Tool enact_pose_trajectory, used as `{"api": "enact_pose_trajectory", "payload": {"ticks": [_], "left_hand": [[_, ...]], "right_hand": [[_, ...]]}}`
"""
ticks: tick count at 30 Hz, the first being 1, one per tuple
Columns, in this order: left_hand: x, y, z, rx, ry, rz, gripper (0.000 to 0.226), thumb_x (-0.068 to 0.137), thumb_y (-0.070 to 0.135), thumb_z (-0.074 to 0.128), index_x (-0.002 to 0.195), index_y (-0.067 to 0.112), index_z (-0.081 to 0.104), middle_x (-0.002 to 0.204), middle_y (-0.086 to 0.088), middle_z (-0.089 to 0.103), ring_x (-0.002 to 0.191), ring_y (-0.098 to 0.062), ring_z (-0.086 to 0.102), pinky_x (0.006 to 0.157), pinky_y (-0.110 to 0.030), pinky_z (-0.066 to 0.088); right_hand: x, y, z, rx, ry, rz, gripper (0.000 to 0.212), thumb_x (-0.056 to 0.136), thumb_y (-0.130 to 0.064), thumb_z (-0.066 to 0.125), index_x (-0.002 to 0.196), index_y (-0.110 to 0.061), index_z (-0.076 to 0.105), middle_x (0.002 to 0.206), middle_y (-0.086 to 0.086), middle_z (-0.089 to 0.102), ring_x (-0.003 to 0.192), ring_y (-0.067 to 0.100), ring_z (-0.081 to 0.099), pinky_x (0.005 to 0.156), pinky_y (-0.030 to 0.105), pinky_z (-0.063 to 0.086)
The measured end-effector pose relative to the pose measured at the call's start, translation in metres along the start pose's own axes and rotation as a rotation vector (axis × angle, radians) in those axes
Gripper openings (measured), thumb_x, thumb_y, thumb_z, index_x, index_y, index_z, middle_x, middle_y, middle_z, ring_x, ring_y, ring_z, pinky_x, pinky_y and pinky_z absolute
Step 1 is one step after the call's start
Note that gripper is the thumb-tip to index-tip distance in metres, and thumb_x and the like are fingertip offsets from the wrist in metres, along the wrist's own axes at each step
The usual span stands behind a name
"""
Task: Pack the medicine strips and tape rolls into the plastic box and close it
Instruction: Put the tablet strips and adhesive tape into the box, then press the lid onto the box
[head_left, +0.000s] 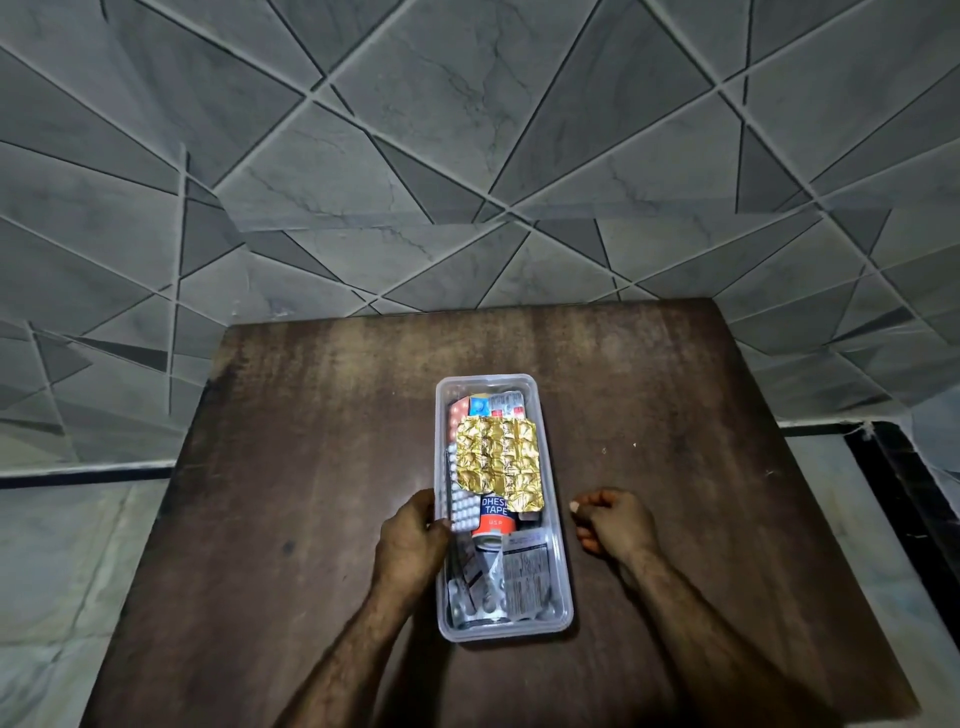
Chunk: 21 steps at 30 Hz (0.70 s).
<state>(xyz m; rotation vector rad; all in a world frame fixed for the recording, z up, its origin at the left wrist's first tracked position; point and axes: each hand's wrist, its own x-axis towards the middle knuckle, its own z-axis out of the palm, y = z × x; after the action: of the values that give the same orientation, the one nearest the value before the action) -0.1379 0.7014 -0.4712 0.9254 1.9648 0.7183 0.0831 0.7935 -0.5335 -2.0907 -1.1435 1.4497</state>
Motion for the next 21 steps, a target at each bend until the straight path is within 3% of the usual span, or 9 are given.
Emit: {"api": "enact_pose_trajectory", "payload": {"ticks": [4,7,11,14,17,21], "left_hand": [[0.001,0.001,-0.007,-0.016,0.020,0.009,0.035,0.090,0.015,0.058,0.125,0.018,0.061,0.118,-0.001,0.069,0.097,-0.015,0.065,0.082,-0.028,0.051],[0.003,0.003,-0.015,-0.020,0.023,-0.002,0.035,0.089,0.010,0.057,0.123,0.017,0.063,0.114,0.002,0.070,0.096,-0.014,0.065,0.079,-0.024,0.049],[0.003,0.002,-0.024,-0.023,0.019,-0.017,0.034,0.086,0.014,0.059,0.119,0.018,0.065,0.112,0.002,0.071,0.102,-0.017,0.067,0.090,-0.035,0.053],[0.002,-0.001,-0.029,-0.013,0.039,-0.024,0.046,0.073,0.033,0.056,0.116,0.022,0.065,0.110,0.003,0.072,0.099,-0.016,0.067,0.090,-0.040,0.054],[0.003,-0.010,-0.032,-0.030,0.040,-0.031,0.050,0.068,0.039,0.053,0.115,0.025,0.066,0.109,0.006,0.073,0.097,-0.014,0.068,0.088,-0.044,0.055],[0.003,-0.011,-0.035,-0.043,0.036,-0.040,0.049,0.069,0.039,0.053,0.115,0.026,0.065,0.109,0.007,0.073,0.097,-0.013,0.069,0.088,-0.044,0.056]], "right_hand": [[-0.008,0.006,0.008,-0.102,0.011,-0.021,0.014,0.077,-0.021,0.076,0.074,-0.010,0.068,0.062,0.008,0.069,0.053,0.017,0.061,0.055,0.033,0.059],[-0.011,0.006,0.017,-0.217,0.014,-0.054,0.012,0.074,-0.025,0.069,0.069,-0.014,0.068,0.060,0.003,0.070,0.054,0.020,0.067,0.061,0.040,0.061],[-0.013,0.006,0.030,-0.347,0.006,-0.081,0.013,0.069,-0.030,0.062,0.066,-0.017,0.064,0.062,-0.002,0.068,0.061,0.019,0.067,0.068,0.032,0.059],[-0.017,0.002,0.035,-0.381,0.019,-0.105,0.018,0.076,-0.031,0.068,0.070,-0.014,0.064,0.066,-0.001,0.066,0.067,0.020,0.065,0.067,0.025,0.051],[-0.014,0.001,0.036,-0.325,-0.005,-0.079,0.023,0.076,-0.030,0.072,0.065,-0.013,0.063,0.061,0.006,0.066,0.058,0.022,0.063,0.063,0.028,0.053],[-0.007,0.005,0.028,-0.039,-0.077,0.021,0.017,0.076,-0.021,0.075,0.072,-0.008,0.066,0.062,0.008,0.065,0.057,0.020,0.062,0.064,0.041,0.061]]}}
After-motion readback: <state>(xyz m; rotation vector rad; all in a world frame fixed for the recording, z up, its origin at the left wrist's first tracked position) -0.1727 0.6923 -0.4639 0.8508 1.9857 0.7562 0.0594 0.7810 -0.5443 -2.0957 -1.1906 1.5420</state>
